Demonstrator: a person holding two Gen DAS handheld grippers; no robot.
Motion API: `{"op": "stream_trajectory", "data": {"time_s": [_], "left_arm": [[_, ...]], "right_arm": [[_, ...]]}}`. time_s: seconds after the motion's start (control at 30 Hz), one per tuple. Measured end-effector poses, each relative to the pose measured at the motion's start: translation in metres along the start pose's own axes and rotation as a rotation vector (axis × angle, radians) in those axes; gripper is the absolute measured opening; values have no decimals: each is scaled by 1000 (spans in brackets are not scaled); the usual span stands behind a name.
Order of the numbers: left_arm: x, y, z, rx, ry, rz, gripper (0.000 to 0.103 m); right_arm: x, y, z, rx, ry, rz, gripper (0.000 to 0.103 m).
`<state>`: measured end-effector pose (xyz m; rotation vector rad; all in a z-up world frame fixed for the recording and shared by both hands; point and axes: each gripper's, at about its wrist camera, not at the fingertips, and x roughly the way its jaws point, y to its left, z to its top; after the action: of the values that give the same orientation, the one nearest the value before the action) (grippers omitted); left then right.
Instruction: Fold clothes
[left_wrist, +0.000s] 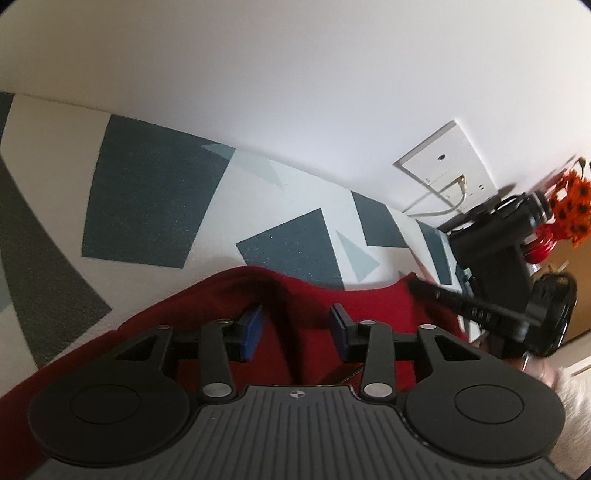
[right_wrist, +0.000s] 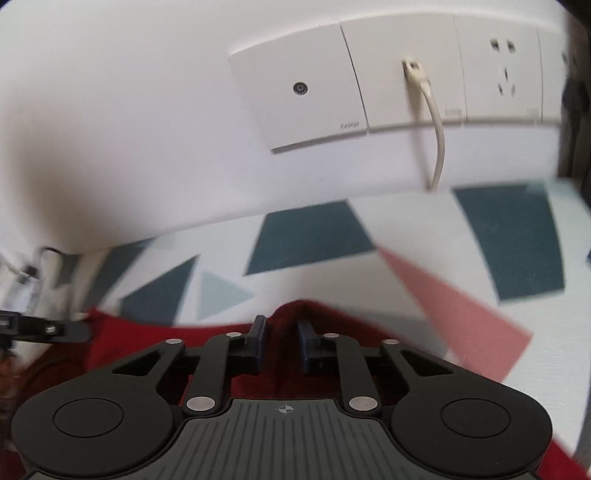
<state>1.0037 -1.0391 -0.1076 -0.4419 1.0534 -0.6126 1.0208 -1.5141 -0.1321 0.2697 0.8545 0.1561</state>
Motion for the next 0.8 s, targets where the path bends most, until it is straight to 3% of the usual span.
{"op": "stream_trajectory", "data": {"time_s": [0.23, 0.27, 0.3, 0.4, 0.47, 0.53, 0.7, 0.8], "left_arm": [[1, -7, 4, 75, -28, 85, 31], [-1, -8, 5, 76, -27, 101, 31], [-4, -9, 7, 79, -27, 116, 33], [-33, -12, 13, 97, -65, 117, 57], [-65, -12, 12, 110, -114, 99, 63], [-98, -9, 9, 113, -159, 106, 66], [-180, 16, -33, -3, -265, 183, 66], [-208, 27, -88, -111, -296, 233, 66]], "right_arm": [[5, -5, 4, 41, -11, -16, 14], [4, -5, 3, 51, -12, -19, 20], [-1, -5, 2, 65, -19, -22, 32], [-26, -1, -4, 88, -54, -25, 62], [-49, 2, -11, 79, -84, -27, 73], [-73, 4, -20, 72, -103, -30, 77], [-131, 0, -51, 137, -152, -3, 82], [-153, -4, -72, 198, -168, -6, 86]]}}
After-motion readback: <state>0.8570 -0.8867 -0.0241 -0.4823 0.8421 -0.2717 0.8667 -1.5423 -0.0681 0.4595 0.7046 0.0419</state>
